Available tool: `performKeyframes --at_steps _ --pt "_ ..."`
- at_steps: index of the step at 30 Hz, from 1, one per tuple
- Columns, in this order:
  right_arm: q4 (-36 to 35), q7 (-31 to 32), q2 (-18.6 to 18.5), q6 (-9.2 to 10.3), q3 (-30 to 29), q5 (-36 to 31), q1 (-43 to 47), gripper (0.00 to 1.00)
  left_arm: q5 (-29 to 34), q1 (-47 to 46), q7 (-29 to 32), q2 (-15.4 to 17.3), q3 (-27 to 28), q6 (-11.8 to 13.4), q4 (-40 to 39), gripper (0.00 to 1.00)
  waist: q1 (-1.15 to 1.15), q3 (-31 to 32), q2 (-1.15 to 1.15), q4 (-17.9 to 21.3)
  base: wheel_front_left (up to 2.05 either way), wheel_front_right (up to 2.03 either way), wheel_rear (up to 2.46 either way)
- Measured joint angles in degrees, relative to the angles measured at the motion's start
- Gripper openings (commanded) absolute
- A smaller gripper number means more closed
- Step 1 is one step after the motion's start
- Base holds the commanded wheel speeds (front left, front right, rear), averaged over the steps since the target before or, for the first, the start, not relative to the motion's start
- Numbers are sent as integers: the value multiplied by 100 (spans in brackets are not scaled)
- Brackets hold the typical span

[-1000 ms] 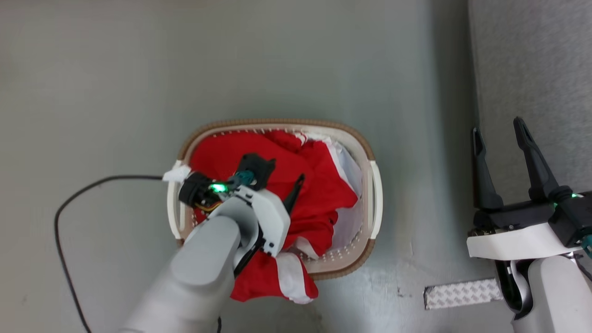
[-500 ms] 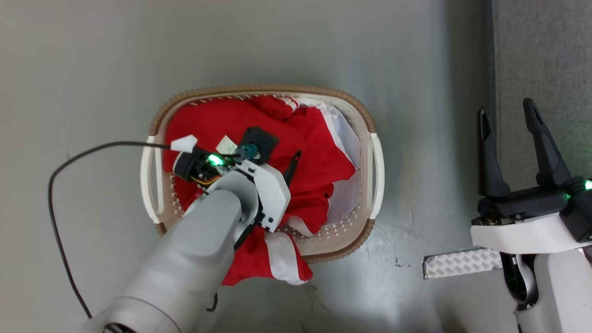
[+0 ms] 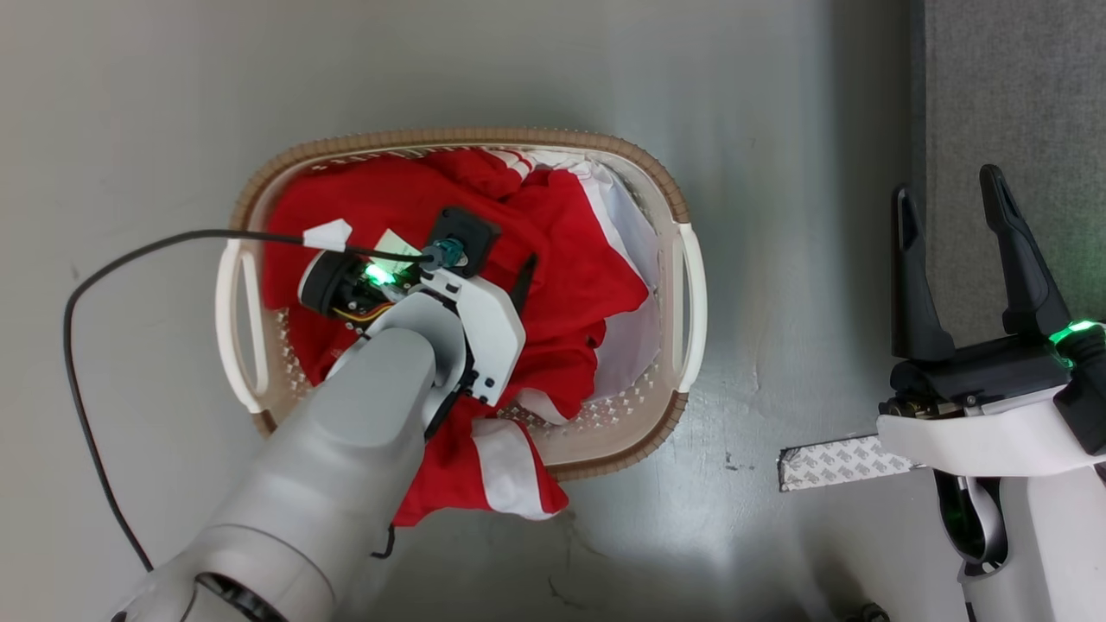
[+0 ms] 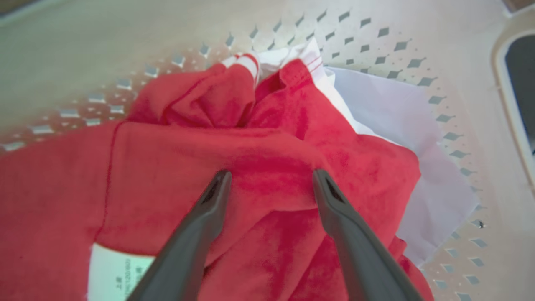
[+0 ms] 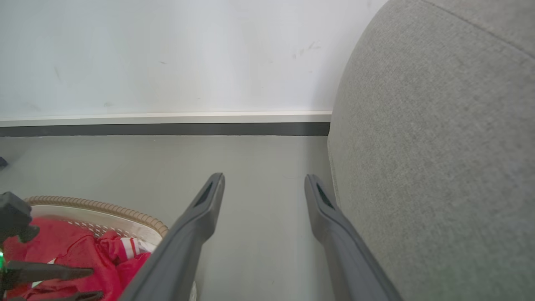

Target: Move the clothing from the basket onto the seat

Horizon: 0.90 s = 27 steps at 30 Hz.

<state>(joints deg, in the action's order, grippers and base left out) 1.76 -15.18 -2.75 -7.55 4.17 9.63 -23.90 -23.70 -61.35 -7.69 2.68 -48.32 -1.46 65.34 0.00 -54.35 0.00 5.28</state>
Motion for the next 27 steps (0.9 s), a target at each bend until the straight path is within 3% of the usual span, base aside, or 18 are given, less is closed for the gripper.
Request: performKeyframes --at_steps 19,20,21,22,23,24,25,27 --pt "-151 -2 14 -1 -35 40 -1 100 -441 -3 113 0 -466 -49 281 100 0 -153 0 41 0 0 0" --pt "-158 -2 15 -1 -35 40 -1 100 -488 -1 113 0 -470 -60 287 83 0 -158 0 45 0 0 0" --pt "-166 -2 16 -1 -35 40 -1 100 -506 3 126 -1 -498 -85 300 52 0 -161 0 50 0 0 0" --pt "-174 -2 18 -2 -36 41 -1 100 -515 9 152 0 -526 -99 314 38 0 -164 0 55 0 0 0" --pt "-179 -2 20 -2 -36 44 -1 100 -521 21 155 1 -552 -102 325 19 0 -166 0 61 0 0 0" --pt "-181 -2 22 -2 -37 47 -1 100 -546 29 156 1 -570 -103 333 19 0 -167 0 67 0 0 0" --pt "-182 -1 24 -5 -38 47 -1 100 -582 32 158 0 -590 -113 338 0 0 -166 0 71 0 0 0" --pt "-181 -1 33 -8 -46 48 -1 100 -615 36 159 0 -626 -146 342 0 0 -154 0 77 0 0 0"
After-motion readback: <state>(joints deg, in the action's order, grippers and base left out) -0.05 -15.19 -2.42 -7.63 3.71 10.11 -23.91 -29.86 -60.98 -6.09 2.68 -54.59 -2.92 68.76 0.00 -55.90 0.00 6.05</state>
